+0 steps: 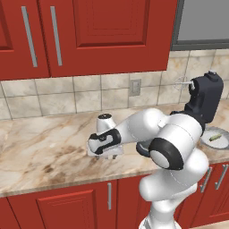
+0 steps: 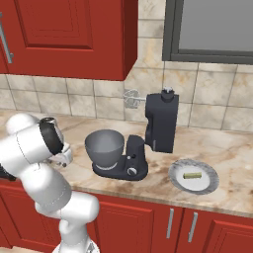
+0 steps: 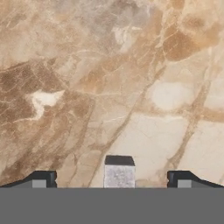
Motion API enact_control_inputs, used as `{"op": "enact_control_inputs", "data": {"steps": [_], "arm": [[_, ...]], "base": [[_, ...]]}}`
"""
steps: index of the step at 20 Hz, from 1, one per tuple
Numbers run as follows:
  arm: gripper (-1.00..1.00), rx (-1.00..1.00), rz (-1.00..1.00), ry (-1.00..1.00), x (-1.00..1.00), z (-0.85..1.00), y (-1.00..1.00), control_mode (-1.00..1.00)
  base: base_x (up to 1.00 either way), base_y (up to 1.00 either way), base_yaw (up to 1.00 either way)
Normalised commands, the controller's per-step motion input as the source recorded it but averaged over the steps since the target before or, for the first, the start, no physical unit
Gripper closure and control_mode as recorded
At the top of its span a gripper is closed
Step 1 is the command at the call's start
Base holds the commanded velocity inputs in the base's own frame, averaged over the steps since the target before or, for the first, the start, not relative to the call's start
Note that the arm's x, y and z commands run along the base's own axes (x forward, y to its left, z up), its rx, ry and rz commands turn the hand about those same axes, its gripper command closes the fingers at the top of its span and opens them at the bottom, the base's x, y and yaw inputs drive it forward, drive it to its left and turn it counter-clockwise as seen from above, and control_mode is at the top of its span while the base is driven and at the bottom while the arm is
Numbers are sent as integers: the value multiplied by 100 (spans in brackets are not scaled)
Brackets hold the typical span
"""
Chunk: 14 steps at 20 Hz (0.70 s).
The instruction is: Add butter and sugar cubes to the stand mixer bowl and then turn on the stand mixer to begin making frosting.
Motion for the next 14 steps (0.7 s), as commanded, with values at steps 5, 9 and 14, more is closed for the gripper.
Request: {"op": "enact_control_inputs", "data": {"steps": [5,9,14], "arm": [[-100,1,1,0,17,-13,10,-100],[-100,1,1,0,10,-13,4,-100],[100,0,0,0,0,-14,1,-100]], "base": [[0,0,0],[0,0,0],[0,0,0]]}}
